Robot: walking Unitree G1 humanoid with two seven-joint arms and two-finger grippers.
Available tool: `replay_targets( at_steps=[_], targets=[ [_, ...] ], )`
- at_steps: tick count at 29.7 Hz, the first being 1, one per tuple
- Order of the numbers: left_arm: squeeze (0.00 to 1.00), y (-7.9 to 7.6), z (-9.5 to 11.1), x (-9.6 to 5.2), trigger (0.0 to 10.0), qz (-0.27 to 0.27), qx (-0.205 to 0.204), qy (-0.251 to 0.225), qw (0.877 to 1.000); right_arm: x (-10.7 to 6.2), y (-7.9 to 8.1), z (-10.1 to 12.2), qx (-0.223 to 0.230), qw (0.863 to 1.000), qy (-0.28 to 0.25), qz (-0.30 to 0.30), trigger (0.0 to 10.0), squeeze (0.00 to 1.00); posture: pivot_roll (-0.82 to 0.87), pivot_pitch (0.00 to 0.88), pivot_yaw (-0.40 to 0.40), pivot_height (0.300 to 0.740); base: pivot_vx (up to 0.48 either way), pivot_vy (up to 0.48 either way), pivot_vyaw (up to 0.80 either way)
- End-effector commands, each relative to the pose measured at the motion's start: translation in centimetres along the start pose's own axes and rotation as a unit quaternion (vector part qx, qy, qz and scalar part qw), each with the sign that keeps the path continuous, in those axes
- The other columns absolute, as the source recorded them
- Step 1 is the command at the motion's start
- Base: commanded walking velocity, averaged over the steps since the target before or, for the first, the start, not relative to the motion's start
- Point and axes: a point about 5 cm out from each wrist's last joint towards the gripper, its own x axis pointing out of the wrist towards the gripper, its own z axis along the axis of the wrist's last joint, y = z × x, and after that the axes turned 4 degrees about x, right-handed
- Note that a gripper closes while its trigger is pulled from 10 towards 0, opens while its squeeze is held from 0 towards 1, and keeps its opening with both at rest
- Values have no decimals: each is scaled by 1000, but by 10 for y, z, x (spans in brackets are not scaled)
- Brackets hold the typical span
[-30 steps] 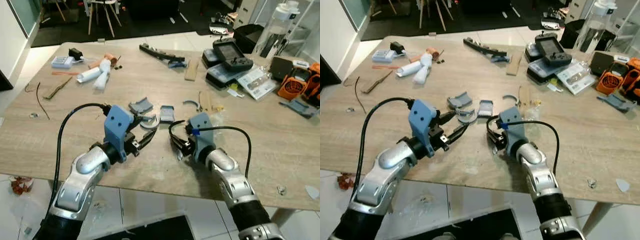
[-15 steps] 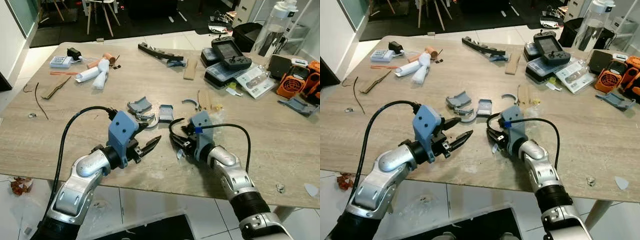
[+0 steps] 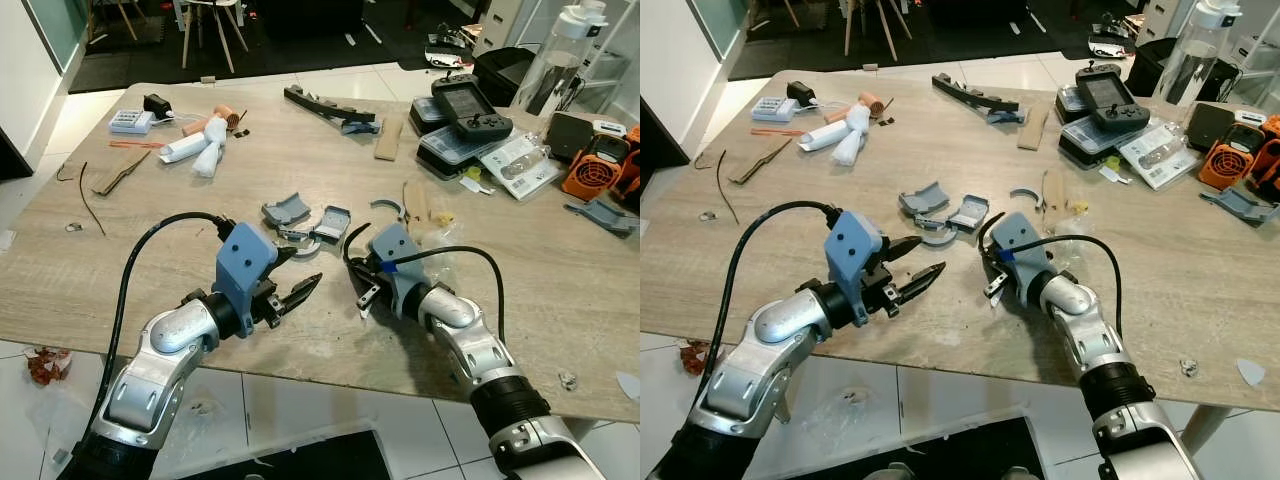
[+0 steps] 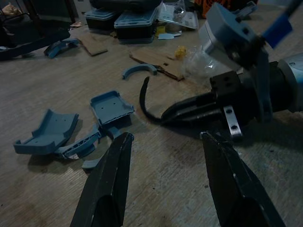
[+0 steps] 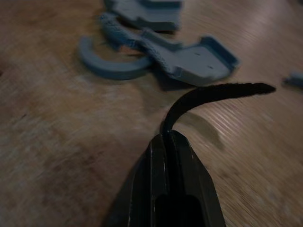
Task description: Picking trash to rubbish bin
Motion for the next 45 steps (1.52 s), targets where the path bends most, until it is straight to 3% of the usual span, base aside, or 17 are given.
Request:
replay_targets(
  at_steps=[1, 5, 6, 7, 9, 10, 13, 16, 19, 22, 23, 24, 26, 27, 30, 35, 45],
  targets=[
    [0, -1, -2, -2, 10000, -8, 6, 6, 1000, -2, 0, -20, 69, 997, 29, -14, 0, 0, 4, 182, 50, 740, 0, 0, 0],
    [0, 2, -1, -2, 10000, -7, 7, 3, 1000, -2, 6, -3, 116, 993, -21, 11, 0, 0, 3, 175, 53, 740, 0, 0, 0],
    [0, 4, 0, -2, 10000, -4, 4, 0, 1000, -3, 11, 14, 145, 986, -68, 38, 0, 0, 3, 172, 55, 740, 0, 0, 0],
    [0, 8, 3, -2, 10000, 2, 1, -7, 1000, -11, 20, 50, 177, 967, -160, 94, 0, 0, 3, 172, 55, 740, 0, 0, 0],
    [0, 12, 4, -2, 10000, 8, -2, -10, 1000, -19, 26, 74, 189, 949, -217, 131, 0, 0, 2, 166, 58, 740, 0, 0, 0],
    [0, 12, 4, -2, 10000, 8, -2, -10, 1000, -19, 26, 74, 189, 949, -217, 131, 0, 0, 2, 166, 58, 740, 0, 0, 0],
    [0, 15, 6, -2, 10000, 14, -6, -16, 1000, -35, 34, 105, 184, 924, -283, 178, 0, 0, 2, 164, 57, 740, 0, 0, 0],
    [0, 17, 8, -2, 10000, 21, -15, -25, 999, -46, 40, 124, 173, 911, -317, 199, 0, 0, 2, 167, 56, 740, 0, 0, 0],
    [0, 18, 9, -2, 10000, 31, -23, -32, 999, -53, 42, 132, 149, 912, -328, 194, 0, 0, -2, 168, 53, 740, 0, 0, 0],
    [0, 21, 9, -2, 10000, 46, -23, -34, 998, -55, 41, 132, 107, 926, -322, 167, 0, 0, -2, 168, 52, 740, 0, 0, 0],
    [0, 23, 8, -3, 10000, 67, -22, -29, 997, -52, 37, 126, 80, 940, -309, 120, 1176, 0, -10, 169, 50, 740, 0, 0, 0],
    [0, 26, 6, -3, 10000, 85, -22, -23, 996, -50, 33, 122, 59, 949, -298, 79, 10000, 0, -13, 169, 48, 740, 0, 0, 0],
    [0, 30, 4, -4, 10000, 113, -16, -15, 993, -48, 29, 117, 50, 956, -287, 41, 10000, 0, -13, 169, 48, 740, 0, 0, 0],
    [0, 45, -1, -10, 10000, 201, 0, 0, 980, -50, 21, 109, 21, 958, -285, -19, 10000, 0, -14, 172, 39, 740, 0, 0, 0],
    [0, 61, -6, -20, 10000, 283, -1, 14, 959, -58, 20, 109, -18, 949, -311, -56, 10000, 0, -14, 172, 39, 740, 0, 0, 0],
    [0, 70, -6, -28, 10000, 333, -1, 17, 943, -67, 16, 111, -19, 935, -341, -92, 10000, 0, -15, 174, 32, 740, 0, 0, -453],
    [0, 67, -4, -23, 10000, 348, -7, 8, 937, -70, 15, 106, -36, 924, -356, -132, 10000, 0, -18, 174, 30, 740, 0, 0, -800]
  ],
)
